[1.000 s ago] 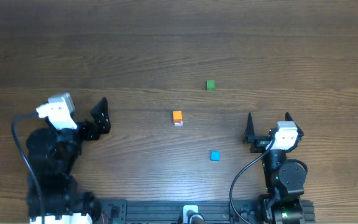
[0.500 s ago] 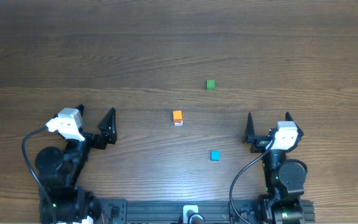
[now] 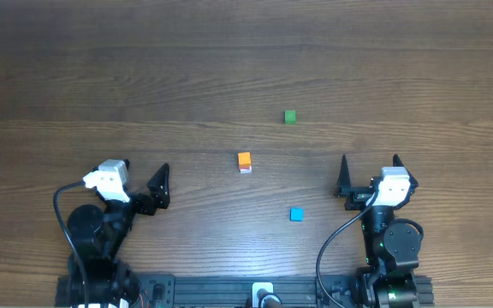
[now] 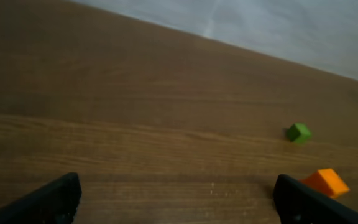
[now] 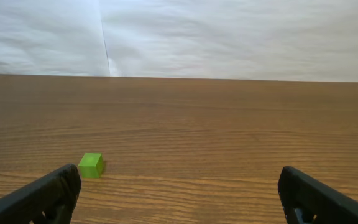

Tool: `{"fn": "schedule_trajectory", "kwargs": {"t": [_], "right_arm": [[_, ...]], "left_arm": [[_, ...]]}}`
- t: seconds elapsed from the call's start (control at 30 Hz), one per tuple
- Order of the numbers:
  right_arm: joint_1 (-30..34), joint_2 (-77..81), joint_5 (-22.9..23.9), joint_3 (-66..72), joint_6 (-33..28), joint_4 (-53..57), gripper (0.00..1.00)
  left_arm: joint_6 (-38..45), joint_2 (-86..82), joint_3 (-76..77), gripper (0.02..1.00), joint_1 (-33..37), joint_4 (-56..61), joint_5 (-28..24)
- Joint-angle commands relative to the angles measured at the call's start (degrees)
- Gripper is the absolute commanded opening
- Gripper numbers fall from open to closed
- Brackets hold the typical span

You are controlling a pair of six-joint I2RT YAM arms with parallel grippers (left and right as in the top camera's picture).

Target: Stack Cubes

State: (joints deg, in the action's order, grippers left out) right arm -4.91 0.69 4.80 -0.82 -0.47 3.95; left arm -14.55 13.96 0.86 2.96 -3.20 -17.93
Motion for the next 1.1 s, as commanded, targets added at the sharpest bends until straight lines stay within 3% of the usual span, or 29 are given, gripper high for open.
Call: {"fn": "schedule_trajectory", "kwargs": {"t": [0.03,0.13,0.27,0.33,0.53,1.1], "right_arm": [[0.4,-0.4,-0.5,0.5,-0.4,-0.1,0.991],[0.4,-0.4,-0.5,0.5,-0.4,-0.1,0.993],[0.4,-0.4,-0.5,0.5,-0.4,-0.1,0.993],[0.4,-0.4,-0.5,0.5,-0.4,-0.1,0.993],[0.4,-0.4,-0.5,0.5,-0.4,-0.1,0.996],[0.4,-0.4,-0.5,0.5,-0.4,-0.1,0.993]], "left_arm": [[0.9,-0.5,-0.5,1.0,-0.2,-0.5,10.4],[0.9,-0.9,-0.5,1.0,-0.2,-0.2,16.7],[2.2,-7.1,-0.5,1.0,-0.2,0.2,17.0],[6.0,-11.7,-0.5,1.0,-0.2,-1.2,15.9],[17.6,-13.7,-0.5,1.0,-0.3,0.0,4.6],[18.0,-12.1,-0.5,1.0,-1.6,0.0,4.9]]}}
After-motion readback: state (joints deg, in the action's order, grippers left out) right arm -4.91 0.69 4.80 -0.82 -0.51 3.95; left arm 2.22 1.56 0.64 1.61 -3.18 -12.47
